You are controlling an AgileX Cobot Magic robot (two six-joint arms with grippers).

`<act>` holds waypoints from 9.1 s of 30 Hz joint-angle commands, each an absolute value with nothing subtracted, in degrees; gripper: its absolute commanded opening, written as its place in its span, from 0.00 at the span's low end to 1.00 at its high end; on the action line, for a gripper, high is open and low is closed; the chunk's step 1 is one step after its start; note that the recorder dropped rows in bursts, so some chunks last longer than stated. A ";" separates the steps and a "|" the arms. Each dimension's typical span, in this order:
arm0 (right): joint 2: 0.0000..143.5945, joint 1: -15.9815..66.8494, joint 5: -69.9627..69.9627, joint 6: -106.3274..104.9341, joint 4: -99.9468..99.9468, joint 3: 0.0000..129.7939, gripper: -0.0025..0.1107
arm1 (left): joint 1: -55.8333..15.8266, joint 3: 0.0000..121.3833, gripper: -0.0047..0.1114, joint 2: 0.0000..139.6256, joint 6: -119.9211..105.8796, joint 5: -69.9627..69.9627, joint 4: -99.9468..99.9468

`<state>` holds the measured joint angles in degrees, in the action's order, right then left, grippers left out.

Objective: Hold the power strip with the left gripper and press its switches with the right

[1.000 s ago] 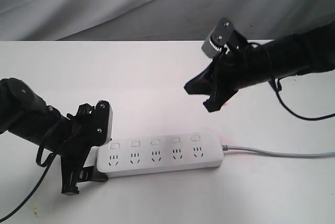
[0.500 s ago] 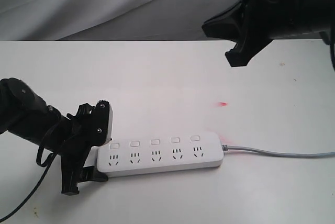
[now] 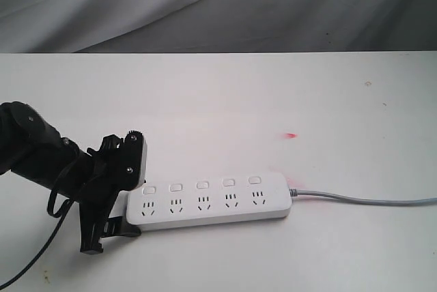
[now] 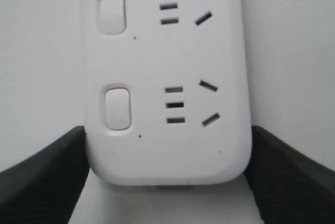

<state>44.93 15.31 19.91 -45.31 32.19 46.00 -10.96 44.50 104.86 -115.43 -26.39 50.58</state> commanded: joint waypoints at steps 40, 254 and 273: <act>16.35 4.99 10.73 -1.63 24.11 30.17 0.02 | -11.23 44.64 0.51 104.74 -115.61 -24.05 50.42; 0.00 -3.99 20.02 -1.16 1.25 0.00 0.02 | 2.77 2.93 0.04 0.00 3.38 -13.29 2.76; 0.00 -3.99 20.02 -1.16 1.25 0.00 0.02 | 2.65 0.00 0.04 0.00 4.13 -16.09 2.75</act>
<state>0.30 -3.94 20.01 -1.24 1.91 0.16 2.61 0.28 0.20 3.70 -15.59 2.35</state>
